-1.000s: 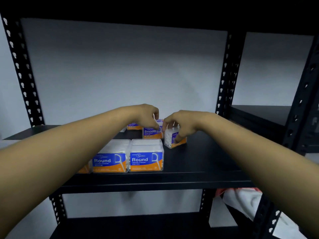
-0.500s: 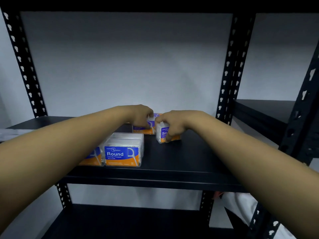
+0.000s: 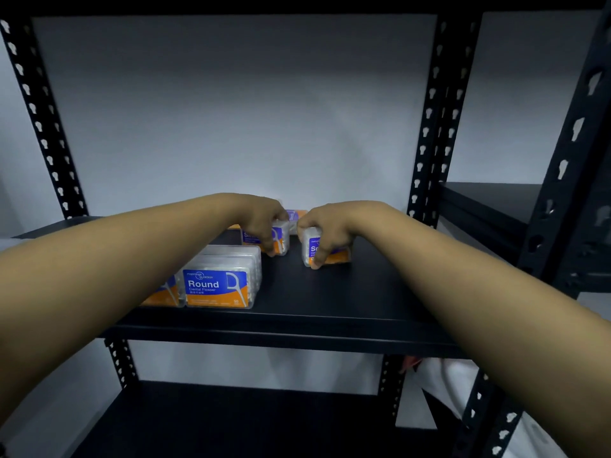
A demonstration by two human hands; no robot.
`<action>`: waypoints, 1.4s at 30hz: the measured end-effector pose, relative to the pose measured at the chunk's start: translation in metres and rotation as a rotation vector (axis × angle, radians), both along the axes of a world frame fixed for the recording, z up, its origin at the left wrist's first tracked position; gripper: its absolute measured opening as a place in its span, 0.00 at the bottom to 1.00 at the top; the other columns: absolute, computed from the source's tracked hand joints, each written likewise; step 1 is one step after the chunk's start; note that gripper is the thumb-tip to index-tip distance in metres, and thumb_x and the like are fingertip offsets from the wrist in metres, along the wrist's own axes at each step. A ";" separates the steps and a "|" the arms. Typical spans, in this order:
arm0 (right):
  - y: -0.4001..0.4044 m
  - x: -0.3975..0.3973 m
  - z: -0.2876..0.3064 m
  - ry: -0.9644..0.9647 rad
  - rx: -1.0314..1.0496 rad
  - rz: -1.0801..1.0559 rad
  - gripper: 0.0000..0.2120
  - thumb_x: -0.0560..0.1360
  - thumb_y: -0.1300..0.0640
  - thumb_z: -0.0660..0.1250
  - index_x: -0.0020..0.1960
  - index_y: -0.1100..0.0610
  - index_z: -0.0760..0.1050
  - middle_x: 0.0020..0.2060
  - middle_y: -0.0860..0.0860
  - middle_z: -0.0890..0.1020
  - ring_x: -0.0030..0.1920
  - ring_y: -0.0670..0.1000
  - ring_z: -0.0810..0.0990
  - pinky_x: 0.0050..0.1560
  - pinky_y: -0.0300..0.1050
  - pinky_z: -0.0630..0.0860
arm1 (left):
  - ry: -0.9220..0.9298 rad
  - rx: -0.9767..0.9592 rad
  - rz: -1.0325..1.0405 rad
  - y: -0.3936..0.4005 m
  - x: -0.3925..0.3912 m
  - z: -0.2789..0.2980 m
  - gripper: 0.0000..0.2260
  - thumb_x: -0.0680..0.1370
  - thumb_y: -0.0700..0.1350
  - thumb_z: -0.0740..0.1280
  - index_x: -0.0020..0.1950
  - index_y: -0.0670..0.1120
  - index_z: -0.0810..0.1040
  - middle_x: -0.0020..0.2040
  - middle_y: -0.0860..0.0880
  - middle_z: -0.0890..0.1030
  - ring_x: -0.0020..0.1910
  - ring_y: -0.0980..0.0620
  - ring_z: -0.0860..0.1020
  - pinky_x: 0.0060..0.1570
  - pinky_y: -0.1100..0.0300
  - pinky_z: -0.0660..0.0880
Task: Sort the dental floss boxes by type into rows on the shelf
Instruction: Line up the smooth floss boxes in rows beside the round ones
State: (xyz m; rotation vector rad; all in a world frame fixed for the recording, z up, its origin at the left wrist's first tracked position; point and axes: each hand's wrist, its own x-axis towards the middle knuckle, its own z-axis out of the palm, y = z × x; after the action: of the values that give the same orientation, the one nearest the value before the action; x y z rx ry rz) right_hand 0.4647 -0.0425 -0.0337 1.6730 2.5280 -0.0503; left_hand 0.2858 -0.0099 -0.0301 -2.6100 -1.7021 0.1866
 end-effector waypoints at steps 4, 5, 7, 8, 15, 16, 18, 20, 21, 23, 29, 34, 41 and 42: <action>-0.004 0.006 0.001 0.007 -0.013 0.000 0.33 0.67 0.44 0.80 0.68 0.45 0.71 0.55 0.45 0.71 0.53 0.55 0.76 0.42 0.46 0.75 | -0.051 -0.079 -0.024 -0.006 -0.001 0.005 0.18 0.67 0.49 0.81 0.53 0.51 0.80 0.45 0.54 0.81 0.48 0.48 0.81 0.49 0.56 0.78; -0.005 0.007 0.001 0.016 -0.023 0.009 0.29 0.67 0.45 0.80 0.65 0.44 0.73 0.53 0.45 0.73 0.53 0.55 0.77 0.44 0.47 0.77 | -0.063 -0.106 -0.020 -0.008 0.000 0.006 0.17 0.68 0.49 0.81 0.53 0.51 0.80 0.45 0.54 0.82 0.47 0.49 0.81 0.46 0.57 0.77; -0.007 0.009 0.002 0.045 -0.050 0.021 0.22 0.68 0.47 0.80 0.58 0.43 0.77 0.49 0.43 0.77 0.53 0.54 0.79 0.49 0.50 0.80 | -0.090 -0.129 -0.020 -0.011 0.000 0.006 0.16 0.68 0.49 0.81 0.53 0.50 0.82 0.46 0.53 0.83 0.47 0.50 0.82 0.43 0.59 0.77; -0.009 0.010 0.003 0.052 -0.060 0.021 0.20 0.68 0.48 0.80 0.57 0.42 0.78 0.48 0.43 0.78 0.52 0.54 0.80 0.48 0.49 0.80 | -0.112 -0.124 -0.025 -0.013 0.001 0.006 0.15 0.68 0.49 0.81 0.52 0.50 0.82 0.46 0.52 0.84 0.47 0.49 0.82 0.44 0.59 0.78; -0.030 0.022 0.015 0.094 -0.030 -0.032 0.18 0.68 0.52 0.80 0.56 0.46 0.79 0.42 0.44 0.81 0.43 0.52 0.81 0.35 0.43 0.78 | -0.247 -0.103 -0.098 -0.035 0.004 0.024 0.15 0.69 0.50 0.80 0.53 0.50 0.83 0.47 0.51 0.86 0.47 0.49 0.85 0.49 0.55 0.81; -0.035 0.025 0.018 0.100 -0.015 -0.046 0.18 0.68 0.51 0.80 0.55 0.45 0.79 0.41 0.45 0.81 0.43 0.53 0.82 0.36 0.44 0.79 | -0.256 -0.098 -0.107 -0.040 0.005 0.027 0.16 0.69 0.50 0.80 0.54 0.50 0.83 0.47 0.51 0.86 0.47 0.49 0.85 0.49 0.55 0.82; -0.044 0.030 0.024 0.095 0.019 -0.072 0.19 0.67 0.48 0.80 0.55 0.45 0.78 0.43 0.46 0.82 0.45 0.54 0.83 0.40 0.48 0.83 | -0.268 -0.090 -0.114 -0.051 0.006 0.030 0.16 0.68 0.52 0.81 0.53 0.50 0.83 0.47 0.51 0.87 0.46 0.50 0.85 0.49 0.55 0.82; -0.053 0.035 0.029 0.078 0.031 -0.093 0.21 0.66 0.45 0.81 0.56 0.46 0.79 0.46 0.47 0.83 0.47 0.54 0.84 0.45 0.50 0.84 | -0.257 -0.100 -0.124 -0.061 0.007 0.031 0.16 0.67 0.53 0.81 0.51 0.50 0.84 0.45 0.52 0.87 0.44 0.50 0.86 0.49 0.54 0.83; -0.059 0.038 0.032 0.076 0.026 -0.099 0.21 0.66 0.44 0.81 0.56 0.47 0.79 0.46 0.47 0.83 0.48 0.54 0.84 0.46 0.51 0.84 | -0.246 -0.107 -0.133 -0.066 0.009 0.031 0.16 0.67 0.54 0.81 0.50 0.51 0.84 0.44 0.53 0.87 0.43 0.51 0.86 0.48 0.54 0.83; -0.068 0.040 0.033 0.069 0.008 -0.105 0.21 0.66 0.44 0.81 0.55 0.48 0.79 0.46 0.47 0.84 0.48 0.54 0.84 0.48 0.51 0.84 | -0.225 -0.107 -0.157 -0.075 0.012 0.030 0.15 0.66 0.54 0.81 0.49 0.51 0.85 0.42 0.54 0.87 0.42 0.52 0.86 0.47 0.55 0.83; -0.086 0.038 0.029 0.034 -0.047 -0.126 0.24 0.66 0.43 0.81 0.57 0.47 0.78 0.49 0.47 0.84 0.48 0.52 0.84 0.54 0.54 0.83 | -0.243 -0.112 -0.213 -0.090 0.027 0.027 0.14 0.67 0.53 0.81 0.48 0.51 0.85 0.38 0.55 0.87 0.38 0.56 0.86 0.41 0.62 0.81; -0.093 0.037 0.025 0.033 -0.069 -0.133 0.24 0.66 0.43 0.81 0.58 0.47 0.78 0.50 0.47 0.85 0.49 0.52 0.84 0.54 0.51 0.82 | -0.237 -0.140 -0.242 -0.094 0.037 0.020 0.14 0.67 0.54 0.81 0.49 0.51 0.84 0.42 0.53 0.87 0.39 0.55 0.86 0.41 0.61 0.81; -0.095 0.035 0.019 0.004 -0.137 -0.165 0.24 0.66 0.43 0.81 0.59 0.47 0.78 0.50 0.47 0.84 0.49 0.52 0.84 0.55 0.54 0.83 | -0.186 -0.167 -0.246 -0.100 0.042 0.012 0.16 0.67 0.54 0.81 0.51 0.50 0.85 0.42 0.53 0.87 0.41 0.54 0.86 0.45 0.58 0.83; -0.095 0.034 0.017 0.005 -0.151 -0.168 0.24 0.66 0.43 0.81 0.58 0.47 0.78 0.50 0.47 0.84 0.49 0.52 0.84 0.55 0.54 0.83 | -0.174 -0.167 -0.248 -0.100 0.044 0.010 0.16 0.67 0.54 0.81 0.51 0.50 0.85 0.43 0.53 0.87 0.41 0.54 0.86 0.46 0.58 0.83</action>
State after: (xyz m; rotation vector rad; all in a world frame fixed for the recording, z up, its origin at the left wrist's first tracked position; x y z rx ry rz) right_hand 0.4989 -0.1372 -0.0164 1.8205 2.3150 -0.2526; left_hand 0.3297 -0.1098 -0.0197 -3.0109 -1.4437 0.1032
